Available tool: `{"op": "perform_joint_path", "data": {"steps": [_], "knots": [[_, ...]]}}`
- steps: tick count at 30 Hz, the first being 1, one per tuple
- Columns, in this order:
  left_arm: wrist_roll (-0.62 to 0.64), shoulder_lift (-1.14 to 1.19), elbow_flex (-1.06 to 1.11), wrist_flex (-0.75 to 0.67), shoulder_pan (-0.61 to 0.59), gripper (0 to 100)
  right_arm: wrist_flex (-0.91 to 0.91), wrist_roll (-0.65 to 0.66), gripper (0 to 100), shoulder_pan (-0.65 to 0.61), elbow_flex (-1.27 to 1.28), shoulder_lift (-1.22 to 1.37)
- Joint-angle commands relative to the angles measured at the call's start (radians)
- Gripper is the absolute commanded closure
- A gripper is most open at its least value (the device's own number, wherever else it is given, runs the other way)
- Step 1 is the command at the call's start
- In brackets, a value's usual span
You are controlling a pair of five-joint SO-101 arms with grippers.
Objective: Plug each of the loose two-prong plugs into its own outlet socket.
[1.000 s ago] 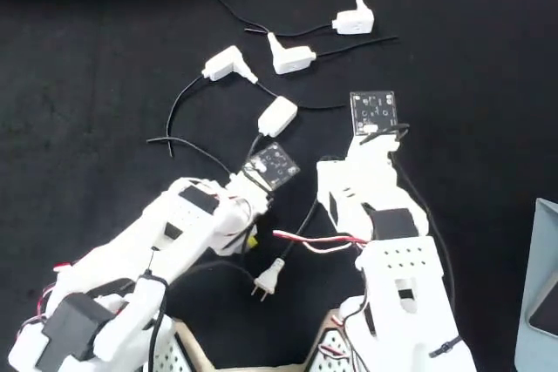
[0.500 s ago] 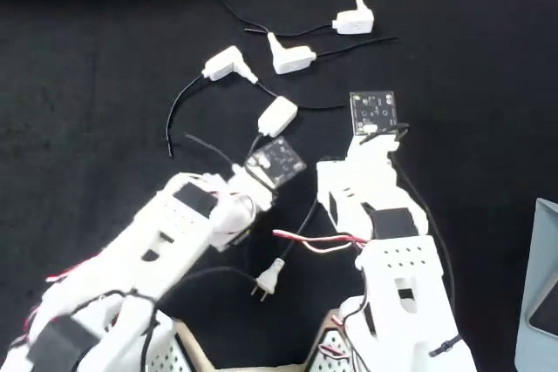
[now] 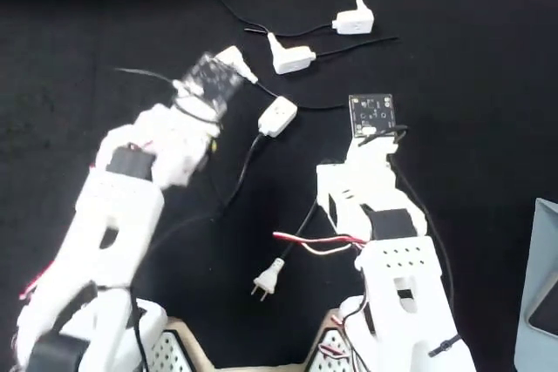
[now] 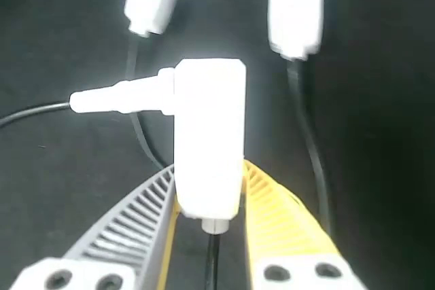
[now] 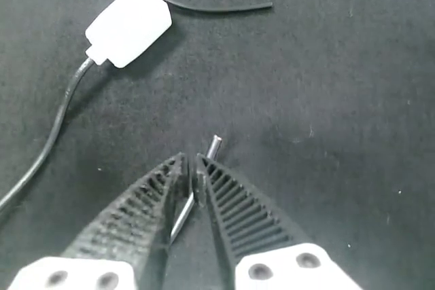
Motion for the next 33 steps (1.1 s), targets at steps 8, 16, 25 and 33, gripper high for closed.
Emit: {"op": "perform_joint_path", "data": {"steps": [8, 16, 25, 33], "knots": [[-0.005, 0.589, -0.570, -0.075, -0.176, 87, -0.017, -0.009, 98.6, 0.009, -0.002, 0.002], [0.051, 0.738, -0.779, 0.118, -0.214, 69, -0.017, -0.009, 98.6, 0.009, -0.002, 0.002], [0.044, 0.736, -0.912, 0.457, -0.142, 69, -0.017, -0.009, 98.6, 0.015, -0.002, 0.002], [0.049, 0.574, -0.878, 0.654, 0.004, 76, -0.009, -0.009, 98.5, 0.044, -0.010, -0.002]]}}
